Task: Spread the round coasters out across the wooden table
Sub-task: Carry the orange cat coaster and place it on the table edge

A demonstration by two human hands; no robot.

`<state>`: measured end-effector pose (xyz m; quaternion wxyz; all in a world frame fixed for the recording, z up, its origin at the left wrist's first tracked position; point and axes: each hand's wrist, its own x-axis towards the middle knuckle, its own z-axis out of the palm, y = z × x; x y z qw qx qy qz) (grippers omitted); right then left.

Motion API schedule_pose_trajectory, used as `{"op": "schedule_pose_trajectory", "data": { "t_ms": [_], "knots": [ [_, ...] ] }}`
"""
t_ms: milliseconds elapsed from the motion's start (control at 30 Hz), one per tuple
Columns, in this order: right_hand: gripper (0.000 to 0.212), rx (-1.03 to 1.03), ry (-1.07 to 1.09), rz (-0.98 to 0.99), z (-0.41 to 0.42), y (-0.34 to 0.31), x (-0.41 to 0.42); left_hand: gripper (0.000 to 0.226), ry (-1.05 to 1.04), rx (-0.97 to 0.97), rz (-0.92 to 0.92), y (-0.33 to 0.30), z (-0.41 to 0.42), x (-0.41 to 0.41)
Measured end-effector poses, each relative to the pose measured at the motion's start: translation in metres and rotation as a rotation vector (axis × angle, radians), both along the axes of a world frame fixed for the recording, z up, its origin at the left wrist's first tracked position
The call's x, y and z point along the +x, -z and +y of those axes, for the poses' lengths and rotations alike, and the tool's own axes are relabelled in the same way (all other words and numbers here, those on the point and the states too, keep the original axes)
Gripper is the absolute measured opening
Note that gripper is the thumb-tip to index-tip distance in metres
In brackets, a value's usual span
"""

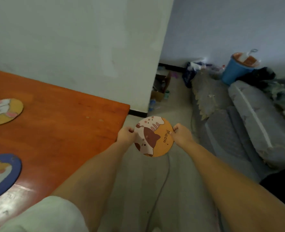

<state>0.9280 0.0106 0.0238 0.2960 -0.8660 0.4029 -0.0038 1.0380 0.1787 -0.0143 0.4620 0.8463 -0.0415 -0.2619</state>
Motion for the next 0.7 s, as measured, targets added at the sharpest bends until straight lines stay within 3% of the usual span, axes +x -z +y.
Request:
{"op": "schedule_pose_trajectory", "data": {
  "t_ms": [167, 300, 500, 700],
  "knots": [
    [0.037, 0.017, -0.214, 0.007, -0.021, 0.011, 0.061, 0.012, -0.215, -0.010, -0.012, 0.001, 0.007, 0.010],
    [0.035, 0.062, -0.414, 0.033, 0.010, 0.027, 0.120, 0.011, -0.377, 0.036, -0.007, 0.008, 0.047, 0.031],
    [0.025, 0.088, -0.733, 0.079, 0.074, 0.048, 0.198, 0.033, -0.627, 0.022, 0.126, 0.026, 0.119, 0.065],
    [0.015, 0.091, -0.922, 0.144, 0.125, 0.063, 0.249, 0.024, -0.793, -0.015, 0.214, 0.033, 0.162, 0.070]
  ]
}}
